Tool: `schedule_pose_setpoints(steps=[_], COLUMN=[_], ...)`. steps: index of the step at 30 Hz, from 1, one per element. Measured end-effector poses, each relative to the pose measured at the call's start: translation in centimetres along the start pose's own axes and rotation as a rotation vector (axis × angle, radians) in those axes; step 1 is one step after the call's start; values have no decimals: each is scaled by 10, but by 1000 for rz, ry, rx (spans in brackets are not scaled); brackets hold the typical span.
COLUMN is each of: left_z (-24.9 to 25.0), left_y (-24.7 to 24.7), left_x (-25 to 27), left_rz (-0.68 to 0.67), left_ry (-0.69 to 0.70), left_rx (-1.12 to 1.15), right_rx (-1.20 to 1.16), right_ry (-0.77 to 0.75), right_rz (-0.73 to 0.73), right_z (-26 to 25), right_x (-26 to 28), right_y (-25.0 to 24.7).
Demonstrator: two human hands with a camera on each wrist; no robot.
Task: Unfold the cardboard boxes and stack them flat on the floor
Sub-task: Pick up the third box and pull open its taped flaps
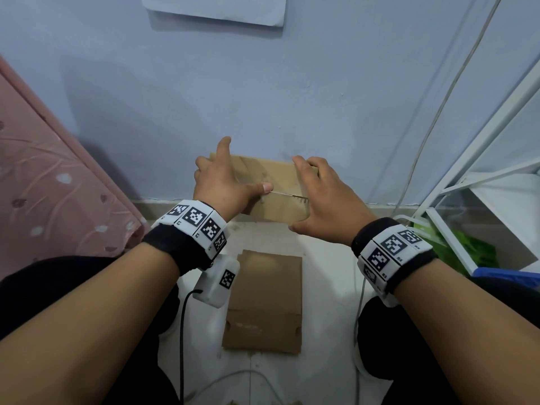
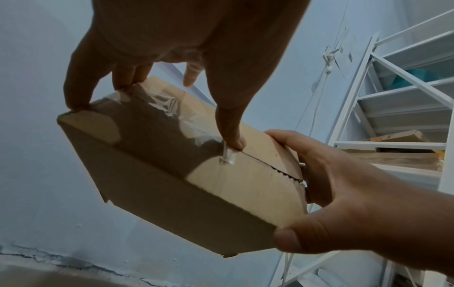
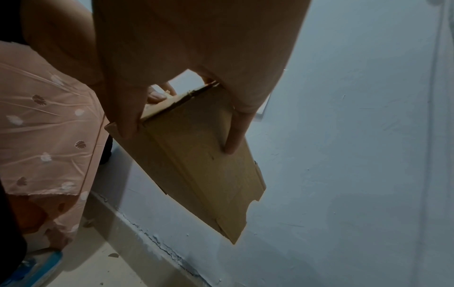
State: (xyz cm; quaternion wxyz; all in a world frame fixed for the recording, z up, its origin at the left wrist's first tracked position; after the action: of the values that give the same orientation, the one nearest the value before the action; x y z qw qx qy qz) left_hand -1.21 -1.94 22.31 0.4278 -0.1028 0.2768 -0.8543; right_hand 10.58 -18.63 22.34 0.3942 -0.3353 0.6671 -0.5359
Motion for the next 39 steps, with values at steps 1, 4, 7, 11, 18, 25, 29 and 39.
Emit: schedule_pose_setpoints(steps=[1,4,7,11,18,25,29,39], left_z=[0,0,1,1,-2,-4,0,-4], left_y=[-1,-4,-6,-10,-3,7,4,-3], left_x=[-1,-2,-2,-4,-2,8,5,0], left_rz=[-1,0,-1,-11,-83,-131,-105,-120], left_ry=[1,5,29,64,68,38,75,66], left_rx=[-4,-21,-36,-41,-28,-146,-184,-166], right_rx=[-3,-9,-16,-30,-18,-14,-34,-18], right_ry=[0,2,6,15,26,20,23,10], right_rz=[1,0,-3,-21,-52,-62,-58,-89], right_z=[0,0,1,5,8,5,4,6], right_x=[0,0,0,1,3,2,2,2], right_y=[0,0,1,0,0,0,0,2])
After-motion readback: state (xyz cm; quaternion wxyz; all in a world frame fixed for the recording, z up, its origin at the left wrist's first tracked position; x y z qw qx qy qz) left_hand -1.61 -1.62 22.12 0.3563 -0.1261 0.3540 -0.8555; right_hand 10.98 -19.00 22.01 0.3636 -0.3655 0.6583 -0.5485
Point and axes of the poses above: each hand's wrist, its own x-axis away from the middle knuckle, its own y-axis out of the palm, z = x × y, the point moved 4 cm from there along -x, towards the middle knuckle, and after that the axes turned 6 degrees about x, right-handed, at the moved point
